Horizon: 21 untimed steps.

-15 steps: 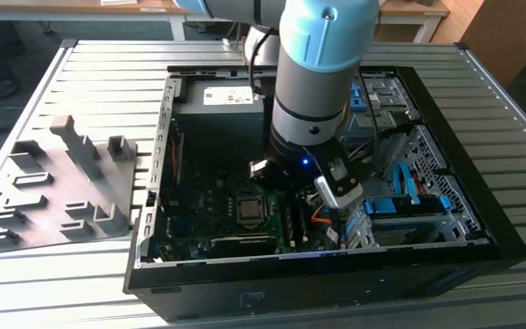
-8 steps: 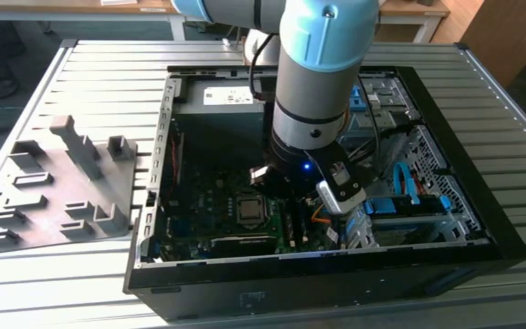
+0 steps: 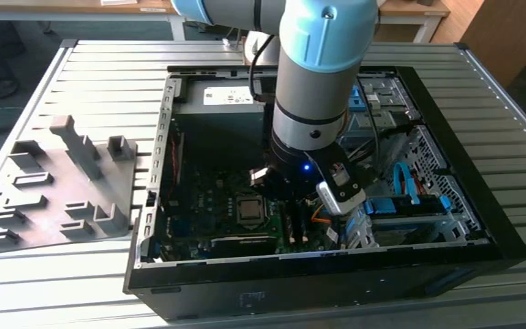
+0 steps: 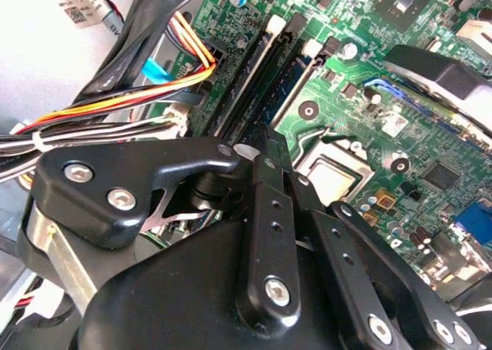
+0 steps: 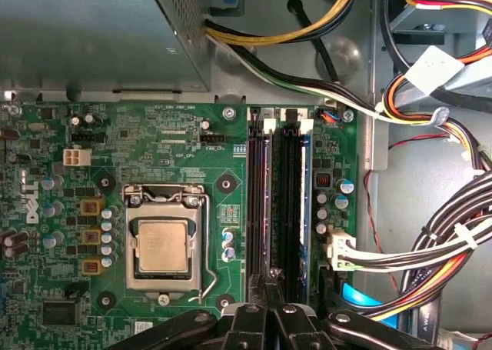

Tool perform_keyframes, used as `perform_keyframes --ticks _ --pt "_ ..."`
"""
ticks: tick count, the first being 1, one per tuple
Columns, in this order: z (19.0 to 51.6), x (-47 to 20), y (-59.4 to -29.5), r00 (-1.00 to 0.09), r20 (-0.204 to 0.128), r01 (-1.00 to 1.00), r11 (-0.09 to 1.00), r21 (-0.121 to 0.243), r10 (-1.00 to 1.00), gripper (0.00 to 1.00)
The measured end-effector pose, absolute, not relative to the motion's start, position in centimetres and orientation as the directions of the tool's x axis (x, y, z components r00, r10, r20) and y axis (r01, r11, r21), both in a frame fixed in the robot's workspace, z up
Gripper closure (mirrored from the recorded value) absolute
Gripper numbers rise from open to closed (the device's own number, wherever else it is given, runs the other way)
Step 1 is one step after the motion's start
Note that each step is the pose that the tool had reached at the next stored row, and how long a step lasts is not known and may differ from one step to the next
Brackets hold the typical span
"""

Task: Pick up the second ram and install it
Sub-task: 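Press down the second ram until it locks into place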

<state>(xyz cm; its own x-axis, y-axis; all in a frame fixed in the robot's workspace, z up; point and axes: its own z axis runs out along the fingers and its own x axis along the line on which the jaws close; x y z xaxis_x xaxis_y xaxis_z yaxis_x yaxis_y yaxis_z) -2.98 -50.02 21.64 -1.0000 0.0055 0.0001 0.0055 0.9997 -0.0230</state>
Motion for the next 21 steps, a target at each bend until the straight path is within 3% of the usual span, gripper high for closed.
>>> perform_keyframes --ticks 9,16,21 --pt "23.0 -3.0 -49.8 -1.0 -0.001 0.006 1.0 -0.027 0.006 0.9" --pt "23.1 -3.0 -47.5 -1.0 0.0 0.005 1.0 -0.03 0.005 0.9" --pt "24.9 -3.0 -47.5 -1.0 -0.002 0.005 1.0 -0.03 0.005 0.9"
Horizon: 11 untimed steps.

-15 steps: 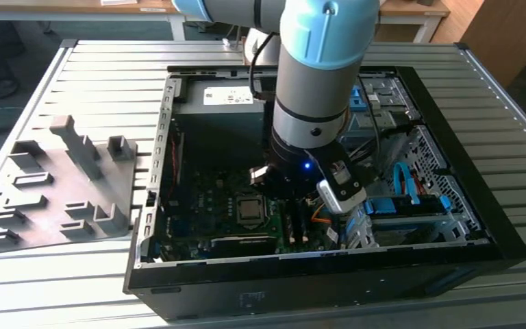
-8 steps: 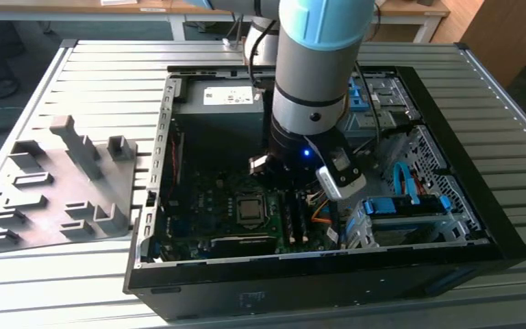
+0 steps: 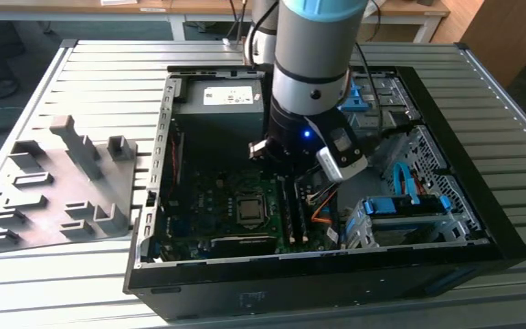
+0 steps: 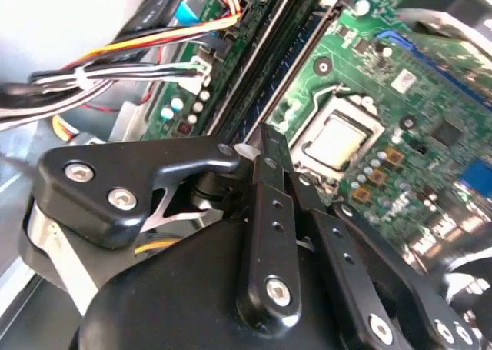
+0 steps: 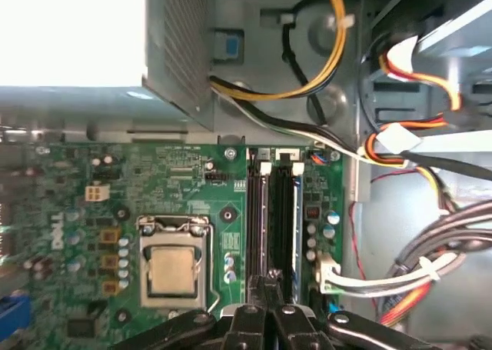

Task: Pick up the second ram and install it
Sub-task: 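Press down the second ram until it locks into place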

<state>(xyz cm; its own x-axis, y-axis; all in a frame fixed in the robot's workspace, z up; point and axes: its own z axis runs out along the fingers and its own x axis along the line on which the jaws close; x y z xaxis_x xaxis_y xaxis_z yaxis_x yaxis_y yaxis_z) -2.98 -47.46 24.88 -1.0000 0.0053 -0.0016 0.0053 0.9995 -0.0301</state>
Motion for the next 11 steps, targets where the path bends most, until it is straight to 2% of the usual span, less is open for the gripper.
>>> perform_keyframes --ticks 7,11 --pt "27.9 -3.0 -47.5 -1.0 -0.002 0.005 1.0 -0.03 0.005 0.9" --pt "28.4 -3.0 -47.5 -1.0 -0.002 0.005 1.0 -0.029 0.005 0.9"
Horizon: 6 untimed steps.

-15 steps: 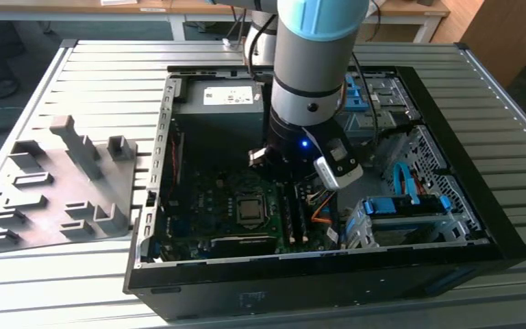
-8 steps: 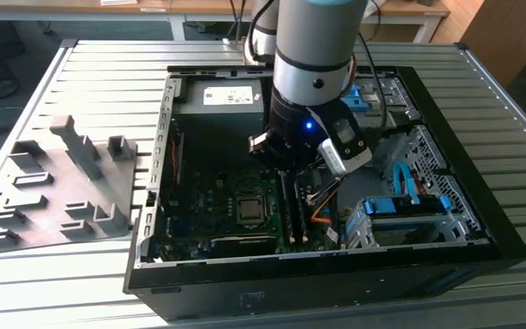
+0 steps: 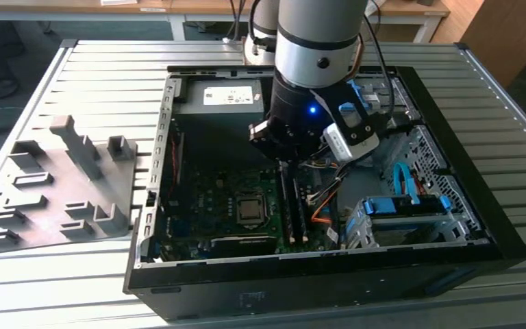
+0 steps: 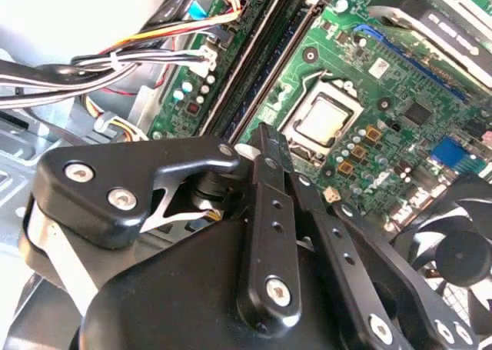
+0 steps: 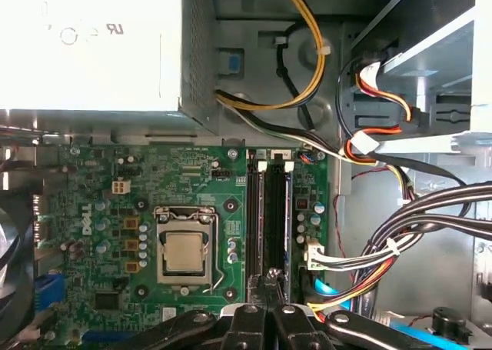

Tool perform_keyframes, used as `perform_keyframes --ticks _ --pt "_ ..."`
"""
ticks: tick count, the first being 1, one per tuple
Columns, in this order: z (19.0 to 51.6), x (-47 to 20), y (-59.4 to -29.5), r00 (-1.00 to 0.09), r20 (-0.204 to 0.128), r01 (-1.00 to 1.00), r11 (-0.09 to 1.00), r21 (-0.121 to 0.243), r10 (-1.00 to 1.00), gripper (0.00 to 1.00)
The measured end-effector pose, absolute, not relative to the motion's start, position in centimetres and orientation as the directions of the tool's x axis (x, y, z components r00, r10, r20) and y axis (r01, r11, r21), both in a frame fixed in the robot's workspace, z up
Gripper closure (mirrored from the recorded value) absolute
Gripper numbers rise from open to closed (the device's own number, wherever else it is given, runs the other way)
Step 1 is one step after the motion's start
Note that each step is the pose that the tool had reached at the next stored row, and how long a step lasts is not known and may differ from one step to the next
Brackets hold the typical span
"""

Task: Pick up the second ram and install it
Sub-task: 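Press down the second ram until it locks into place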

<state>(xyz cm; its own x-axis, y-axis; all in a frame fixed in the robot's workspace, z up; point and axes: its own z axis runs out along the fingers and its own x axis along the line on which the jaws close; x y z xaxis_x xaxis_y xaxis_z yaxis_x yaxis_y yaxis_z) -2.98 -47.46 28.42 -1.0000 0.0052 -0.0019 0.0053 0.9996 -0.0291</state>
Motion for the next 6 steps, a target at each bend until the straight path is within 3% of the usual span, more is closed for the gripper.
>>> perform_keyframes --ticks 6 --pt "28.43 -2.98 -47.46 -1.0 -0.002 0.005 1.0 -0.029 0.005 0.9"
